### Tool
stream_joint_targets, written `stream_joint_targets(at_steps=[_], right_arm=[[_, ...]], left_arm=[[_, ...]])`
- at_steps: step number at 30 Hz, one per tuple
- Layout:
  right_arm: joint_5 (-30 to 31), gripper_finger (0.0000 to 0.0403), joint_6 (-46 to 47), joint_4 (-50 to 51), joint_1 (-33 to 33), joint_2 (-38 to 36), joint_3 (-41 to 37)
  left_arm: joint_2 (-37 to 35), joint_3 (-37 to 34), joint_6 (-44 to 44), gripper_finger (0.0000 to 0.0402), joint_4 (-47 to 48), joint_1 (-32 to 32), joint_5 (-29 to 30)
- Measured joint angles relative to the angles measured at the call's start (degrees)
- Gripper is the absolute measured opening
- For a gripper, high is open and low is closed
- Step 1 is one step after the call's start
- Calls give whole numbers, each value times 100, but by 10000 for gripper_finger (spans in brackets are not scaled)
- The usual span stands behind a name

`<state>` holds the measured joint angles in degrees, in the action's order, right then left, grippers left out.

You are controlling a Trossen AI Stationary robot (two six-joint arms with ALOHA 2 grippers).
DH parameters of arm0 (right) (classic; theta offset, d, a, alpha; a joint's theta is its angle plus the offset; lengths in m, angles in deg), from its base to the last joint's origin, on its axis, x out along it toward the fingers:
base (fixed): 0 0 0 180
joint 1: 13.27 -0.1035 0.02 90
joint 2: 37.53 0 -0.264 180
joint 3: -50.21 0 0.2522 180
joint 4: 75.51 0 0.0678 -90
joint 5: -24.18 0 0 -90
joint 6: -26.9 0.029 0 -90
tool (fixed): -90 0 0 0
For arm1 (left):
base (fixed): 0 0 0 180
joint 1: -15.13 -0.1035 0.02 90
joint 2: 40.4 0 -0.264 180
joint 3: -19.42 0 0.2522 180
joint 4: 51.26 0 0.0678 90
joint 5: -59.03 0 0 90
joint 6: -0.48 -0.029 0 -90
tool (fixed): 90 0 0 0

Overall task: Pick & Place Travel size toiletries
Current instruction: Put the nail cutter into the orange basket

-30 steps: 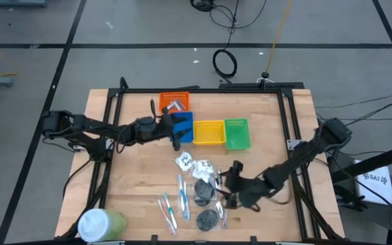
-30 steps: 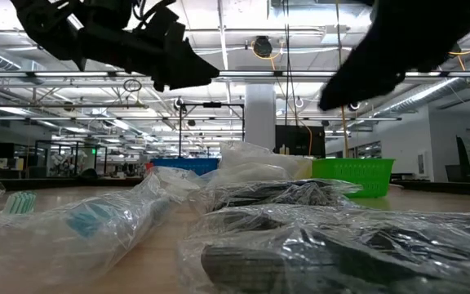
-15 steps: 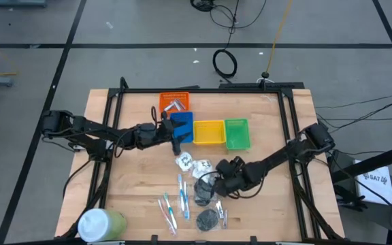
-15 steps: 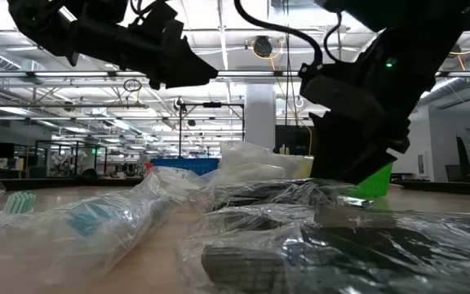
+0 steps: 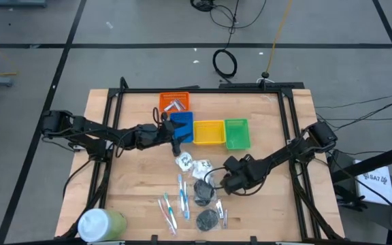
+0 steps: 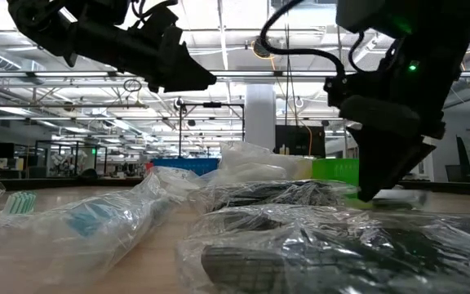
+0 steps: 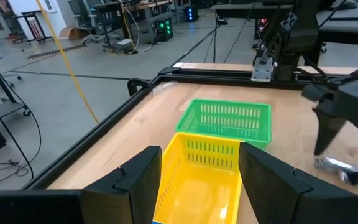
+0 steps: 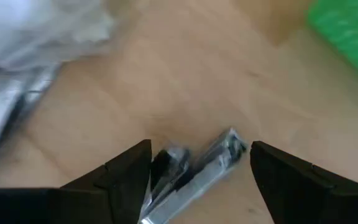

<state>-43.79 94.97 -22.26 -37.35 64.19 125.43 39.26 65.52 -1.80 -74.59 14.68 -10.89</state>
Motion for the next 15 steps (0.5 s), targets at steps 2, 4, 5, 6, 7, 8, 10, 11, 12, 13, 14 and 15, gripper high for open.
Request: stream_joint_targets(at_steps=[2, 4, 5, 6, 7, 8, 10, 11, 12, 13, 14, 15], right_arm=[[0, 250, 102, 234, 0, -1, 0], [-3, 245, 202, 410, -2, 3, 0], [-3, 243, 214, 430, -2, 1, 0], [-3, 241, 214, 423, -2, 1, 0], [-2, 239, 203, 392, -2, 1, 0], [-29, 238, 193, 375, -2, 1, 0], [-165, 236, 190, 413, -2, -58, 0], [-233, 235, 193, 413, -2, -113, 0], [-275, 234, 202, 384, -2, -166, 0], [-281, 233, 238, 369, -4, -227, 0], [-289, 233, 278, 375, -32, -308, 0], [-284, 233, 320, 406, -57, -382, 0]], left_arm=[[0, 0, -4, 212, 18, 0, 0], [0, 0, 0, 212, 18, 0, 0], [0, 0, 2, 212, 18, 0, 0], [0, 0, 2, 212, 18, 0, 0], [0, 0, 0, 212, 18, 0, 0], [0, 0, 0, 212, 18, 0, 0], [0, 0, 7, 212, 37, 0, 0], [0, 0, 7, 212, 57, 0, 0], [0, 0, 9, 212, 71, 0, 0], [0, 0, 13, 212, 95, 0, 0], [0, 0, 22, 212, 122, 0, 0], [0, 0, 22, 212, 145, 0, 0]])
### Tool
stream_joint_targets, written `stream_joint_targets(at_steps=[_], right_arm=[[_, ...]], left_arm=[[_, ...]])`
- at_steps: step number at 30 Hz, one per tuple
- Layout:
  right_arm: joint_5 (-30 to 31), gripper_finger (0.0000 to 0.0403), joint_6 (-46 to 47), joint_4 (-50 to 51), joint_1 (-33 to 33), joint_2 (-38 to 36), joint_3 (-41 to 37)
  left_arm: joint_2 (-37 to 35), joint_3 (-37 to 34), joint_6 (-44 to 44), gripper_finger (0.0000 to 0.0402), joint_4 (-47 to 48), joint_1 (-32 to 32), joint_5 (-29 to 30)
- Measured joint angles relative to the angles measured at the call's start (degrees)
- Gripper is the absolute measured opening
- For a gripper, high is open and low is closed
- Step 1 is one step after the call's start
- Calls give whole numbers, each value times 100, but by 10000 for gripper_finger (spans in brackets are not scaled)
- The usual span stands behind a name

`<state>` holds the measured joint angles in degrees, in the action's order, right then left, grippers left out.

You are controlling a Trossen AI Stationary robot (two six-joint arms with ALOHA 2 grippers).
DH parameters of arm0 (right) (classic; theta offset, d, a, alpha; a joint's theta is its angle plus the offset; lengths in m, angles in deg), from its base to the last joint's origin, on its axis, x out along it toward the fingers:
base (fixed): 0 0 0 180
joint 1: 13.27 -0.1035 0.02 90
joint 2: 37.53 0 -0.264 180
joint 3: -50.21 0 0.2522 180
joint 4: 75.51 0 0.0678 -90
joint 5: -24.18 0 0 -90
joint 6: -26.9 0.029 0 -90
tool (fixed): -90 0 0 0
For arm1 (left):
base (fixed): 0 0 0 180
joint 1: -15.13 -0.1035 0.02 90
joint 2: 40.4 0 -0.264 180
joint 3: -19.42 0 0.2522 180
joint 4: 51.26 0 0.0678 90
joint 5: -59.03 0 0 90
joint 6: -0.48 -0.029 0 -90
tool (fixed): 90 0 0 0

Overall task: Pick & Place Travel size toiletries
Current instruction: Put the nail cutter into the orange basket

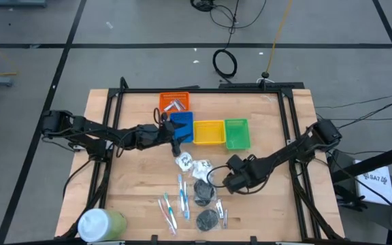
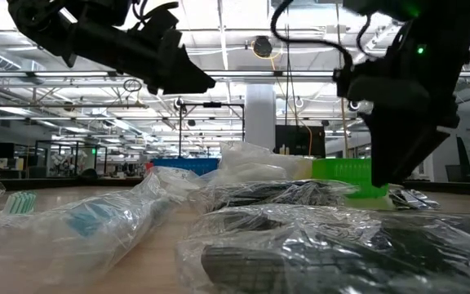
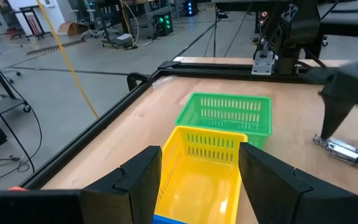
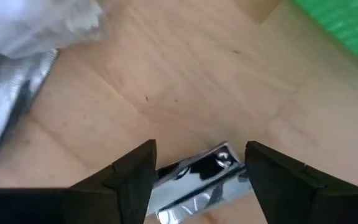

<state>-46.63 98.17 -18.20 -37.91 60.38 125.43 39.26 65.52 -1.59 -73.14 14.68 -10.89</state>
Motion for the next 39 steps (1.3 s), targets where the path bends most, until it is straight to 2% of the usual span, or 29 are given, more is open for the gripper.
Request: stream_joint_targets(at_steps=[4, 10, 13, 16, 21, 27, 33, 39], right_arm=[[5, 233, 268, 198, -147, -268, 2], [19, 233, 1006, 815, -286, -289, -28], [-11, 233, 1249, 688, -286, -283, -255], [-331, 233, 1375, 533, -286, -286, -483], [-434, 233, 1462, -195, -243, -321, -930], [-98, 233, 998, -1097, -127, -308, -1058], [-131, 233, 254, -1909, 32, -229, -1079], [22, 233, 17, -2181, 68, -190, -1084]], left_arm=[[0, 0, -2, 212, 85, 0, 0], [0, 0, -24, 212, 111, 0, 0], [0, 0, -22, 212, 113, 0, 0], [0, 0, -24, 212, 116, 0, 0], [0, 0, -24, 212, 118, -4, 0], [0, 0, 12, 212, 116, -26, 0], [0, 0, 28, 212, 116, -26, 0], [0, 0, 46, 212, 118, -26, 0]])
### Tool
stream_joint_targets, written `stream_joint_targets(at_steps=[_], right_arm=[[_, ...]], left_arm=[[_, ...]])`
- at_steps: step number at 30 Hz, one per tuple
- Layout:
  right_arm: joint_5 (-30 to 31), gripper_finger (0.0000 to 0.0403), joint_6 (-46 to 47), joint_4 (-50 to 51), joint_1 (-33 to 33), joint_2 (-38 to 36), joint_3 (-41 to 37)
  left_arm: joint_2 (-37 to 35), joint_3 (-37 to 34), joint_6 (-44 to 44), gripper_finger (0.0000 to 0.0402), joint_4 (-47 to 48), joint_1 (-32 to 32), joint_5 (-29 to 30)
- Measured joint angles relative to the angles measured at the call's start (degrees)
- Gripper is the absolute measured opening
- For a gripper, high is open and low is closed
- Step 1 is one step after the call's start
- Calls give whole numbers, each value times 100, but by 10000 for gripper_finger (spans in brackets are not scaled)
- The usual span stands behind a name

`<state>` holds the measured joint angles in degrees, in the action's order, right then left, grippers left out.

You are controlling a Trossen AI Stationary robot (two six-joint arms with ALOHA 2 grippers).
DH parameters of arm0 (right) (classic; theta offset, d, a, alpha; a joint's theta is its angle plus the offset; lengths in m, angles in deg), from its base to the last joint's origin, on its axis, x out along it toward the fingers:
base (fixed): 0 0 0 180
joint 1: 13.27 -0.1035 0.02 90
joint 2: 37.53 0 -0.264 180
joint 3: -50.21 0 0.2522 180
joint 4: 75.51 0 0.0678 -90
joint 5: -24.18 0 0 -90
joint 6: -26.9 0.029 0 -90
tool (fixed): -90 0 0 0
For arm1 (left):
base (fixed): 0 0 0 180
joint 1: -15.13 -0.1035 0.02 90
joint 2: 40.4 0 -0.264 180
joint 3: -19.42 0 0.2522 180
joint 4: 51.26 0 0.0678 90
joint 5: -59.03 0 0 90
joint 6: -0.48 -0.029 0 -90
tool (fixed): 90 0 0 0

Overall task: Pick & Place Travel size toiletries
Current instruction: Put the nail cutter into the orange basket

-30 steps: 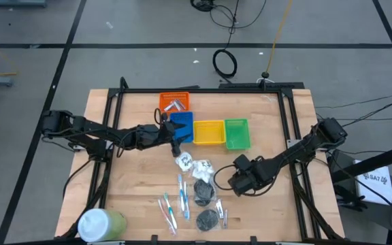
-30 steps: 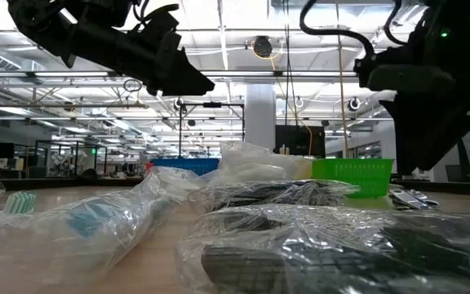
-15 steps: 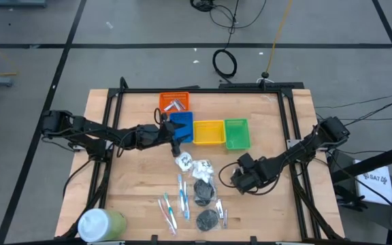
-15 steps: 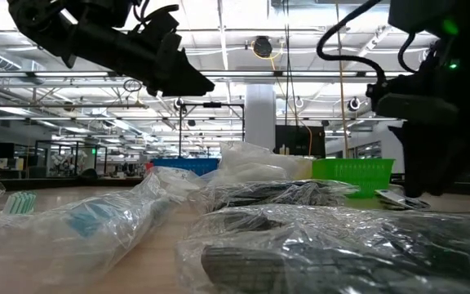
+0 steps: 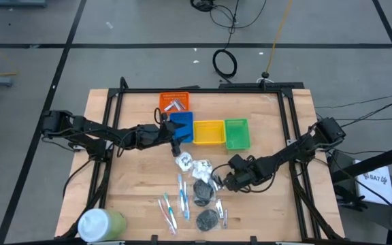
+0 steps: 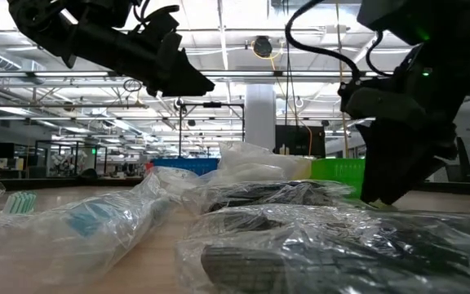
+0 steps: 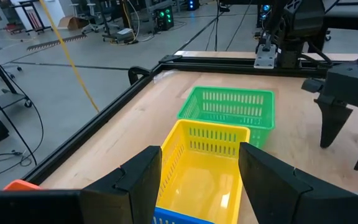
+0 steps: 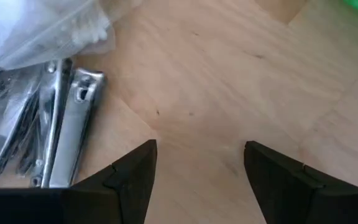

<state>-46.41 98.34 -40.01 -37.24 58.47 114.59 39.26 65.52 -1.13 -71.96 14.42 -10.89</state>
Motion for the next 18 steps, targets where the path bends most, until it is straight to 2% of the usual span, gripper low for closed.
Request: stream_joint_targets(at_steps=[7, 18], right_arm=[[-14, 233, -1007, -1518, -64, 4, 2], [104, 201, -1072, -1805, -88, 602, 30]], left_arm=[[0, 0, -2, 212, 4, 0, 0], [0, 0, 24, 212, -2, 0, 0]])
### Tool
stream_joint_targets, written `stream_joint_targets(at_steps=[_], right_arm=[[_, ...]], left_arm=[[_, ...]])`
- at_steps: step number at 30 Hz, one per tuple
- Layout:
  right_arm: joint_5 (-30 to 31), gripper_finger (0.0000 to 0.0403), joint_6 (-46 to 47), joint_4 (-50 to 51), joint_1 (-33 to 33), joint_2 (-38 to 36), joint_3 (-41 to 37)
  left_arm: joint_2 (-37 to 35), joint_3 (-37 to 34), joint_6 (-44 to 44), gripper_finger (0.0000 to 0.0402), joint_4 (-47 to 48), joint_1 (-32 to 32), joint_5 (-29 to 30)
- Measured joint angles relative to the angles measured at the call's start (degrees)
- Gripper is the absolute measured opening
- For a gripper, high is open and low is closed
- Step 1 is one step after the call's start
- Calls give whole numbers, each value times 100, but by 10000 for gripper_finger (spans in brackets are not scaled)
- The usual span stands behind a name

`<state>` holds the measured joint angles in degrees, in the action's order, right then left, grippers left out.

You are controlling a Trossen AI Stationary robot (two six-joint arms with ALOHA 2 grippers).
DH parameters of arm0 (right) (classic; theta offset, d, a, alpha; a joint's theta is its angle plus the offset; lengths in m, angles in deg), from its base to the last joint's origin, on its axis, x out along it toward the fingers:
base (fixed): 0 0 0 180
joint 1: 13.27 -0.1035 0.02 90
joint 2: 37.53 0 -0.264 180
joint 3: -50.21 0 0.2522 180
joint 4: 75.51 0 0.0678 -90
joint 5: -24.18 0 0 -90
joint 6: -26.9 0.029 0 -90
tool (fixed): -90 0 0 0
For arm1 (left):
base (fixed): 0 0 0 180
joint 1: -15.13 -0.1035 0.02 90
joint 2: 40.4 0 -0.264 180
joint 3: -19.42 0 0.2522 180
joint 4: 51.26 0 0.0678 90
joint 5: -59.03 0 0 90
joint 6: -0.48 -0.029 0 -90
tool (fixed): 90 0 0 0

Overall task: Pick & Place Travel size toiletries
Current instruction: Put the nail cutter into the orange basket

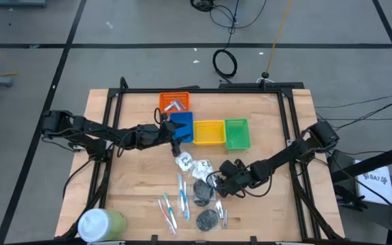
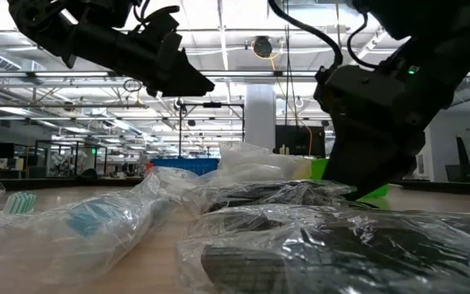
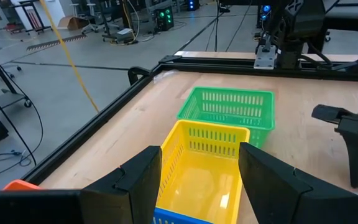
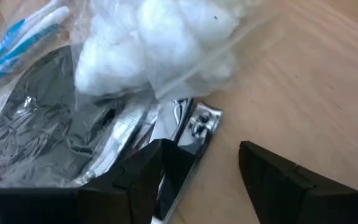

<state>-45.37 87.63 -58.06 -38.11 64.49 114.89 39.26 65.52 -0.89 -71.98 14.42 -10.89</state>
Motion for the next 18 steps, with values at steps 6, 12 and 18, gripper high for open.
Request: stream_joint_targets(at_steps=[6, 12, 18], right_arm=[[2, 196, 7, 114, 2, 151, 7], [-113, 196, 195, 889, -15, -93, 0], [-120, 196, 329, 1217, -17, -210, -4]], left_arm=[[0, 0, 0, 212, 0, 0, 0], [1, 0, 13, 212, 0, 0, 0], [0, 0, -10, 212, 0, 0, 0]])
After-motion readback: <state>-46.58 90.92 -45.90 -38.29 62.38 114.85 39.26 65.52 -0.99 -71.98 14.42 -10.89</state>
